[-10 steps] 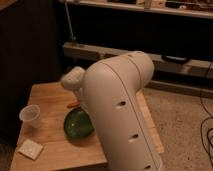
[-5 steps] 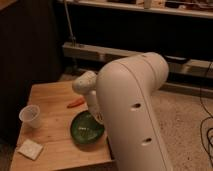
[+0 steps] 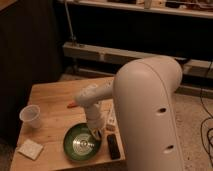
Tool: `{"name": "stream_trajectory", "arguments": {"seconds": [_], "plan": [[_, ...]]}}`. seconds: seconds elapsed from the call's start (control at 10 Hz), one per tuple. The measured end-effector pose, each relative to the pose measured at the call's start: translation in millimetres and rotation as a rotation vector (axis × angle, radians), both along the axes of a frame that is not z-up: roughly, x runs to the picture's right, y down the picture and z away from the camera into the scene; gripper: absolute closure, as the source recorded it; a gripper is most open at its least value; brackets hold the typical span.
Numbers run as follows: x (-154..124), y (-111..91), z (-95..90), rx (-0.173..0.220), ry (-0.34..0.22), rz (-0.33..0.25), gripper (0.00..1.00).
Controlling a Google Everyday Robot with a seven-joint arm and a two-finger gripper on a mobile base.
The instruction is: Drag the ceramic bowl in a circle
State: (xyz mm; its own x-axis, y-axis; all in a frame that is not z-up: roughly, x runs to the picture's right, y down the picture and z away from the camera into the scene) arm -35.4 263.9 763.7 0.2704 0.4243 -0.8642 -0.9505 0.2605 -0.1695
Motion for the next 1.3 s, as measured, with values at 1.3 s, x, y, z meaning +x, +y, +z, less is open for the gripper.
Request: {"name": "stream_trajectory", "arguments": {"seconds": [1.3], "plan": [[-118.2, -11.3, 3.4, 0.055, -0.194, -0.112, 1.00]]}}
